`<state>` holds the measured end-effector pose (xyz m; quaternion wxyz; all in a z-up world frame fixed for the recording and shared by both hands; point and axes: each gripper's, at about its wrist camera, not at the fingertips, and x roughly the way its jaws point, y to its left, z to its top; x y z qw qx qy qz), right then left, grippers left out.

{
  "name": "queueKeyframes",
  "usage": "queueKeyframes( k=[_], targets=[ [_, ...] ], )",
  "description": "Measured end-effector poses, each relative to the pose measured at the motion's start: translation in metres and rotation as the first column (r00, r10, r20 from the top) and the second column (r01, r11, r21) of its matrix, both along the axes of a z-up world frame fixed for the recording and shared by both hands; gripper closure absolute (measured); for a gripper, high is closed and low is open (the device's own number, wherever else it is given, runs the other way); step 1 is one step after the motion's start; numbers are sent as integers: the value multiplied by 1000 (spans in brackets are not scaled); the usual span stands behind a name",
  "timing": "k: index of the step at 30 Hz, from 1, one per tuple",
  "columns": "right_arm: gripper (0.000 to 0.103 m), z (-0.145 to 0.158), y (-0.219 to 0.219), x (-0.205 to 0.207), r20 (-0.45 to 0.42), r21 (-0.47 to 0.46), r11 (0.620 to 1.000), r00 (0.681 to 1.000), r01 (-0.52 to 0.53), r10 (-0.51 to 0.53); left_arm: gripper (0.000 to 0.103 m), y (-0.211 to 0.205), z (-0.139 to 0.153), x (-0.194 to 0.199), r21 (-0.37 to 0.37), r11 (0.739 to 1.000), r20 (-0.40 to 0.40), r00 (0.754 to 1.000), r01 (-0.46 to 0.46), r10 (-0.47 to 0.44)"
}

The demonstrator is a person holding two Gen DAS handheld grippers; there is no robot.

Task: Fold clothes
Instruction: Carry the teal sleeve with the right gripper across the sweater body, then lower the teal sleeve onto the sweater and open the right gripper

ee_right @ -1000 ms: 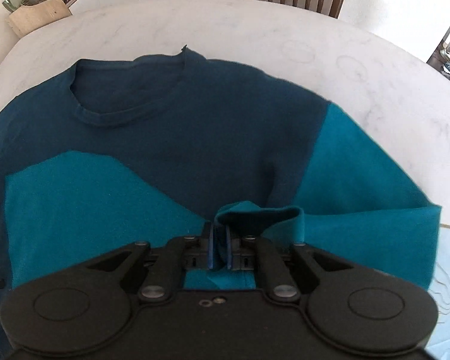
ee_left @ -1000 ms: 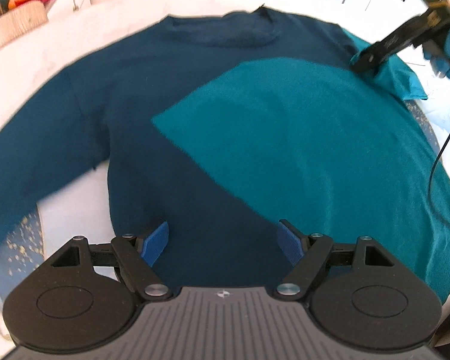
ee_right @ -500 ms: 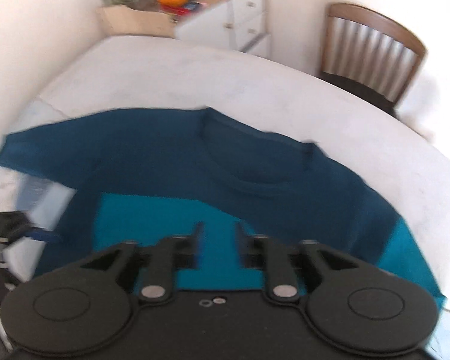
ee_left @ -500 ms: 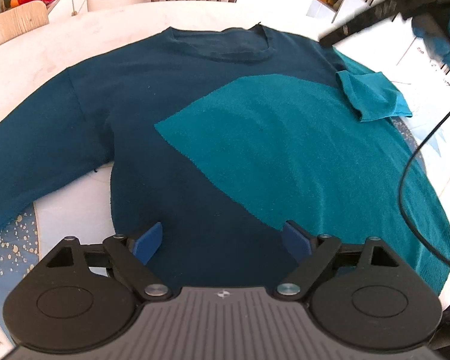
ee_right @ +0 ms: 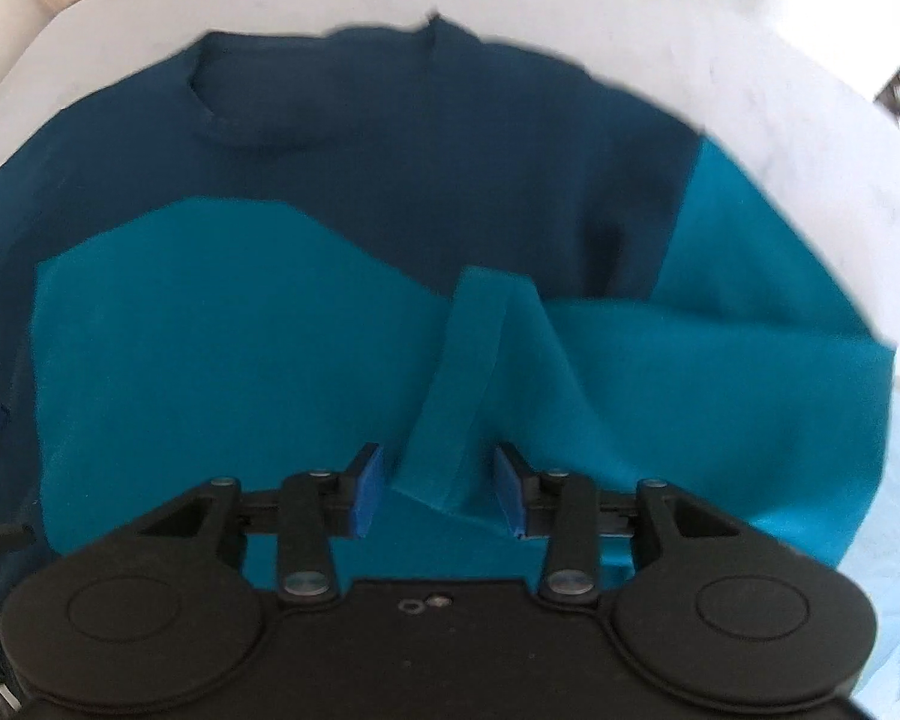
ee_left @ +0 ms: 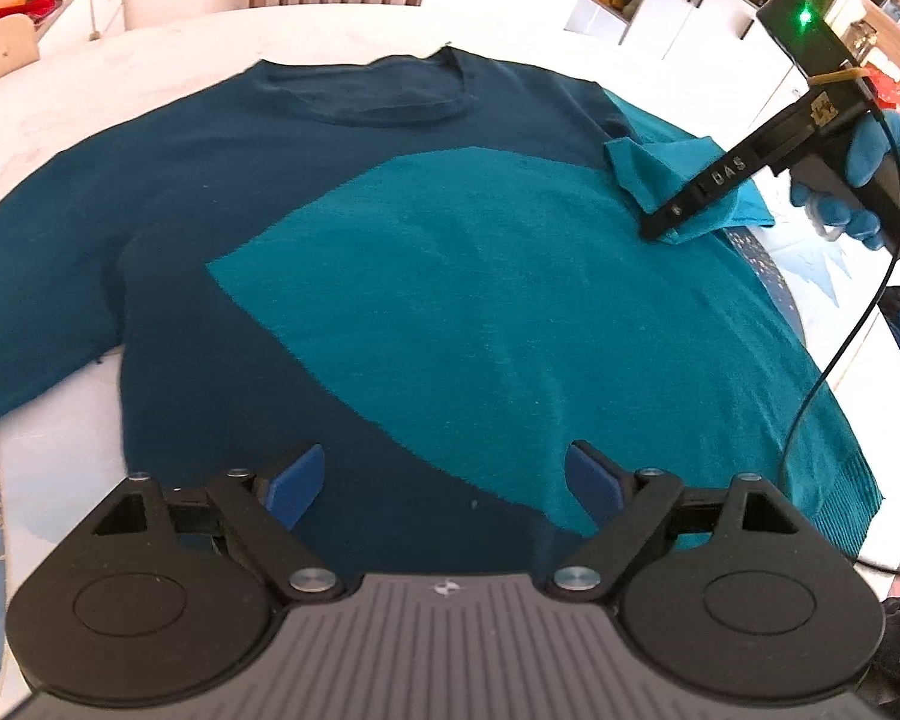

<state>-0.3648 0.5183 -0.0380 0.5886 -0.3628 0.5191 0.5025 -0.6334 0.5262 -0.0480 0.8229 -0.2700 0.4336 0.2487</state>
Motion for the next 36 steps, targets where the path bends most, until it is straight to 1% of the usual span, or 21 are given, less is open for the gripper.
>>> queueKeyframes(
  k=[2, 5, 7, 10, 13, 15, 17, 19, 21, 22, 24, 27, 29, 31, 34, 36],
  targets=[
    [0, 1, -3, -2, 22, 28, 1000, 1000, 8, -9, 16, -1, -3, 2, -4, 1000, -3, 1000, 4, -4],
    [0, 3, -8, -5, 81, 45, 999, 997, -9, 5, 16, -1, -6, 2, -6, 1000, -3, 1000, 4, -4],
    [0, 8, -10, 1, 62, 54, 998, 998, 15, -18, 16, -1, -7, 1, -7, 1000, 3, 1000, 3, -3],
    [0, 29, -16, 16, 38, 106, 993, 998, 42, -46, 16, -1, -7, -1, -6, 1000, 12, 1000, 3, -3],
    [0, 57, -17, 20, 9, 174, 984, 999, 37, -39, 15, -1, -8, -2, -6, 1000, 22, 1000, 3, -3],
    [0, 76, -12, 9, -27, 212, 977, 1000, -9, 15, 15, -1, -8, -3, -8, 1000, 26, 1000, 3, -3],
    [0, 84, -5, -17, -66, 230, 970, 993, -82, 99, 15, 2, -8, -6, -22, 1000, 38, 999, -1, 2],
    [0, 81, -3, -55, -105, 235, 956, 973, -178, 206, 15, 8, -7, -13, -69, 997, 74, 997, -20, 25],
    [0, 78, -2, -93, -142, 242, 932, 940, -272, 311, 15, 14, -5, -23, -113, 993, 110, 993, -39, 52],
    [0, 72, -4, -110, -155, 234, 917, 919, -321, 362, 15, 18, -3, -30, -125, 991, 125, 990, -52, 67],
    [0, 60, -10, -143, -183, 223, 882, 870, -416, 457, 15, 23, 3, -45, -125, 989, 125, 987, -82, 98],
    [0, 47, -30, -177, -220, 212, 827, 799, -521, 560, 15, 31, 9, -64, -123, 984, 118, 982, -133, 147],
    [0, 40, -40, -190, -233, 201, 805, 771, -558, 593, 15, 33, 9, -66, -129, 981, 120, 980, -145, 160],
    [0, 31, -51, -196, -247, 189, 797, 757, -574, 605, 15, 35, 10, -66, -135, 979, 124, 978, -151, 168],
    [0, 27, -65, -191, -223, 208, 815, 784, -541, 578, 15, 33, 8, -55, -150, 982, 131, 983, -111, 131],
    [0, 29, -63, -174, -227, 219, 840, 812, -496, 538, 15, 29, 7, -45, -156, 985, 132, 986, -77, 98]
  ],
)
